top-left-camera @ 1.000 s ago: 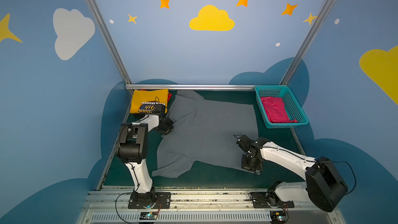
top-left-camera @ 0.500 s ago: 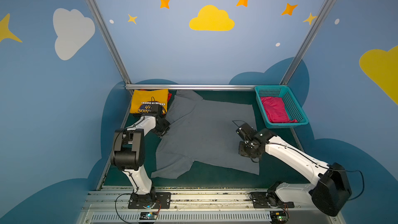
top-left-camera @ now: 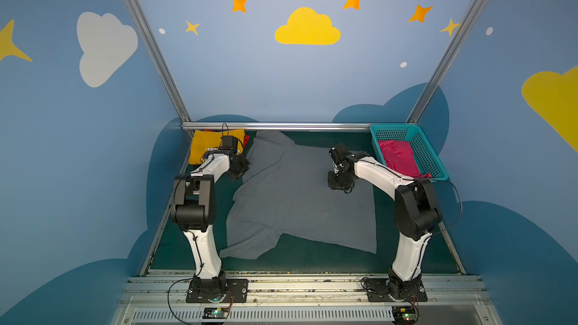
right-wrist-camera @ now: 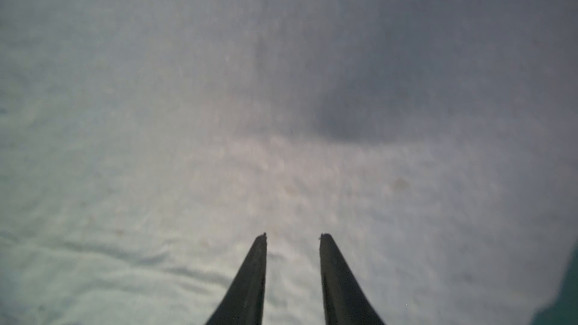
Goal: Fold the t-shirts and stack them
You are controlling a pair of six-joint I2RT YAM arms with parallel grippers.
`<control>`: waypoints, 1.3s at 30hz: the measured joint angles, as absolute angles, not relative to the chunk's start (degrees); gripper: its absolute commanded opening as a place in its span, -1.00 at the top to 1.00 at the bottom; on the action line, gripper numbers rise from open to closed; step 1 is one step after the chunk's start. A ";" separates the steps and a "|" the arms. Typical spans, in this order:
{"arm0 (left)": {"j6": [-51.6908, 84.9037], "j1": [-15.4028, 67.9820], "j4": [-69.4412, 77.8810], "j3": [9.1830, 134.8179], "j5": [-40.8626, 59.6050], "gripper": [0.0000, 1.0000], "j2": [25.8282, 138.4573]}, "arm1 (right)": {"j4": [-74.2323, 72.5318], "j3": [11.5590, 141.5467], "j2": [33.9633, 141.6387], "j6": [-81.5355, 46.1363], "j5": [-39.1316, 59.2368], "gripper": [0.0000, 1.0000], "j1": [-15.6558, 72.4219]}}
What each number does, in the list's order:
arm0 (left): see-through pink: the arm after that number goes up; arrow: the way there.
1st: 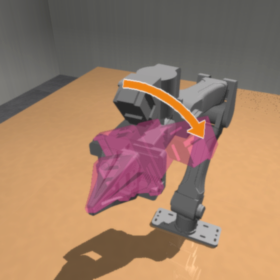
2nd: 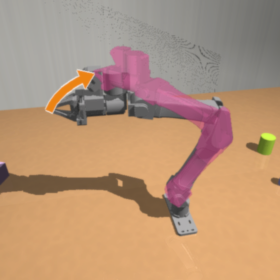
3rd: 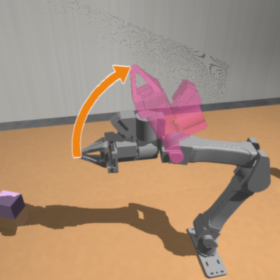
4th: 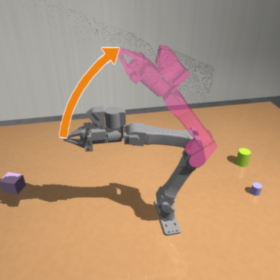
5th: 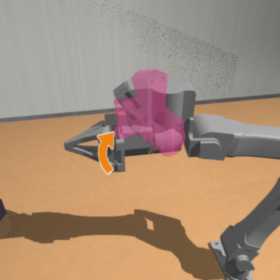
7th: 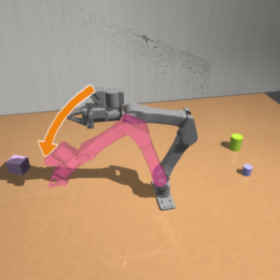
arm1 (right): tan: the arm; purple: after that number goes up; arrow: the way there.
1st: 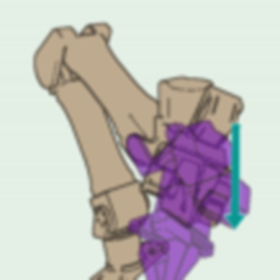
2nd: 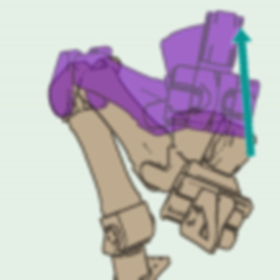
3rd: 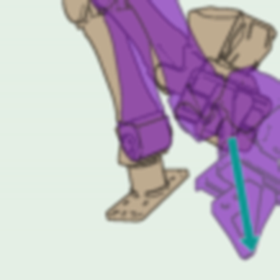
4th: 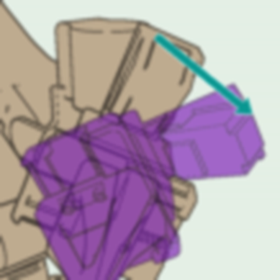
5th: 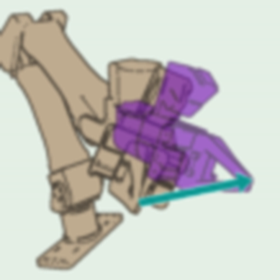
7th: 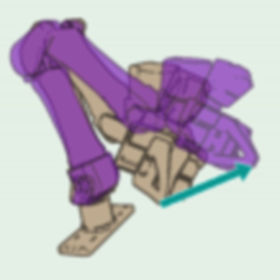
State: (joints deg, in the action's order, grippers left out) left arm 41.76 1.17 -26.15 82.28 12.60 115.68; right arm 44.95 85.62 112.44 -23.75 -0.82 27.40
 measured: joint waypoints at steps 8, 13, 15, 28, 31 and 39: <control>42.24 2.52 -25.87 82.72 9.43 0.66 118.85 | 44.95 88.20 119.24 -20.23 2.92 0.41 25.82; 44.84 2.55 -26.15 78.63 5.34 0.74 115.96 | 45.12 88.16 119.77 -18.98 4.34 0.37 25.58; 46.37 2.52 -26.28 75.70 4.16 0.78 113.91 | 45.10 87.83 119.74 -18.65 4.73 0.37 25.52; 51.40 2.63 -29.71 63.99 -0.19 0.70 104.07 | 45.43 85.69 118.32 -16.60 7.25 0.35 24.97; 50.81 3.42 -33.01 66.61 -0.60 0.62 104.09 | 46.00 86.08 118.32 -16.16 8.10 0.34 24.40; 44.16 6.33 -38.48 90.19 -0.78 0.16 108.44 | 49.21 96.92 118.32 -14.48 9.61 0.27 20.60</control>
